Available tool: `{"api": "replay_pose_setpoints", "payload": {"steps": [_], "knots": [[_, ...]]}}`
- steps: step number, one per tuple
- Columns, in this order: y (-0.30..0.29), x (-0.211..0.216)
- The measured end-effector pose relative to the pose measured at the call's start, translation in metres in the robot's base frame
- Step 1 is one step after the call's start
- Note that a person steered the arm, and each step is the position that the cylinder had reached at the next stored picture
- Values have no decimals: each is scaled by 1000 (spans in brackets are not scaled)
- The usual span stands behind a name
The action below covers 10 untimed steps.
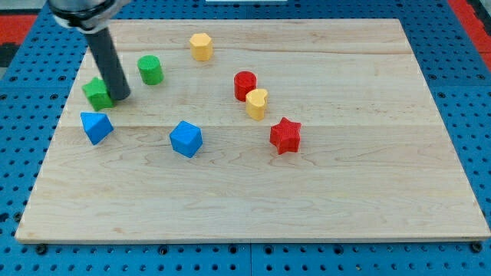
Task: Separate the red circle and yellow heart
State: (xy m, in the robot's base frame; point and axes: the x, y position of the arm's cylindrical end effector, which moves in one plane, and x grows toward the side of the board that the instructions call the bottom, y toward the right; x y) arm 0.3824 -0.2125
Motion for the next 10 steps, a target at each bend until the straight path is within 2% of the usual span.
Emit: {"api": "replay_pose_setpoints", "payload": {"steps": [2, 4, 5, 6, 8, 10], "knots": [[78, 0], [109, -4], [141, 13], [183, 13], [192, 13], [208, -17]]}}
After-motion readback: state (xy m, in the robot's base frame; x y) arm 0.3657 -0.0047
